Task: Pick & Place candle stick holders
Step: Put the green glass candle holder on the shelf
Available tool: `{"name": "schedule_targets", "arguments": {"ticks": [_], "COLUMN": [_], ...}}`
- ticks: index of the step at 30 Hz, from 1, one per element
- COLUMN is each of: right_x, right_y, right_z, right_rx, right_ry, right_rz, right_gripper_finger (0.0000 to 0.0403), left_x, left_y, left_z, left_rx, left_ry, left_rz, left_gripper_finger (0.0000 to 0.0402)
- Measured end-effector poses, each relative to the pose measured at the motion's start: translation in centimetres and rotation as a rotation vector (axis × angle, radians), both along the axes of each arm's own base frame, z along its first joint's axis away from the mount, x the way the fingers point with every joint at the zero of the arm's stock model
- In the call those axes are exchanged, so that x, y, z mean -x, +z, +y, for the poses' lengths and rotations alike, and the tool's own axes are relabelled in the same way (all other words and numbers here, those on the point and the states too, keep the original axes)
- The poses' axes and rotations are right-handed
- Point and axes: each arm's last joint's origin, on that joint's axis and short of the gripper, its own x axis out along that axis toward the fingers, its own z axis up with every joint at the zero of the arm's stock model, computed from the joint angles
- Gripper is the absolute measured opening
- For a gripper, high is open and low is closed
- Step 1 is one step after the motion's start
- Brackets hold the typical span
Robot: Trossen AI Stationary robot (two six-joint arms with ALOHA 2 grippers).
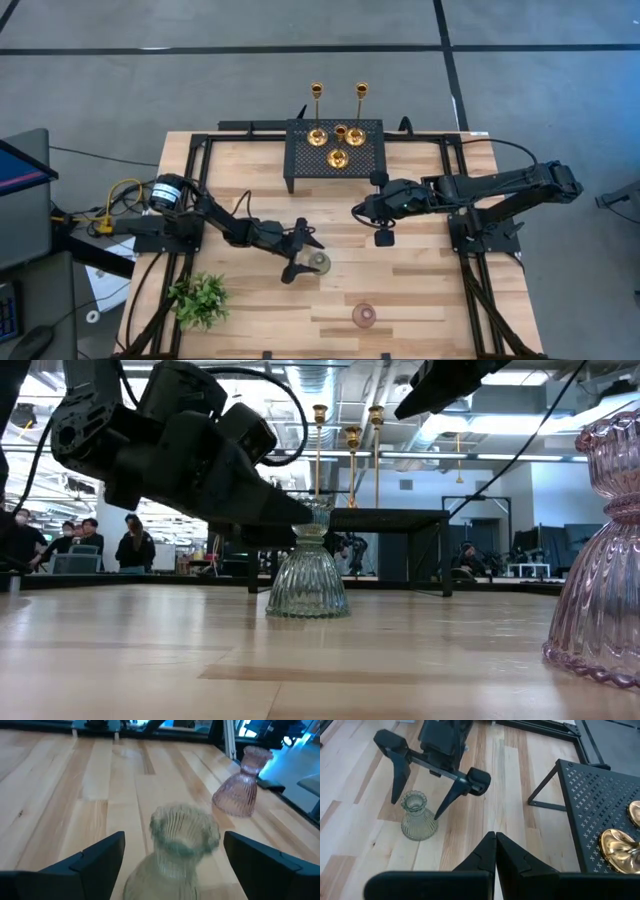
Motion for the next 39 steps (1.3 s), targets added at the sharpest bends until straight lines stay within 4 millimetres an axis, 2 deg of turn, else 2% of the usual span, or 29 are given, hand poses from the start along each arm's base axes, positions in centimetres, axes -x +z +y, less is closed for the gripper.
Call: {"name": "schedule_targets", "arguments": {"ticks": [6,13,39], "right_x": [0.01,0.02,0.02], "right_y": [0.00,-0.03,-0.03], "right_z": [0.00,0.00,0.00], "right_rx": [0.000,-0.001,-0.001], "right_ry": [0.000,-0.001,-0.001], "right_rz": [0.000,0.002,0.003], "right_gripper_finger": [0.0000,0.0000,0.0000], "left_x": [-1.09,-1.16,-1.16], "left_y": [-0.18,-0.12,-0.14], "left_z": [-0.23,-0.25,-0.23], "left_rx": [0.000,0.002,0.029], "left_ry": [0.000,0.000,0.004], "left_rz": [-0.001,-0.004,0.006], "left_gripper_finger": [0.0340,0.0320,0.0152]}}
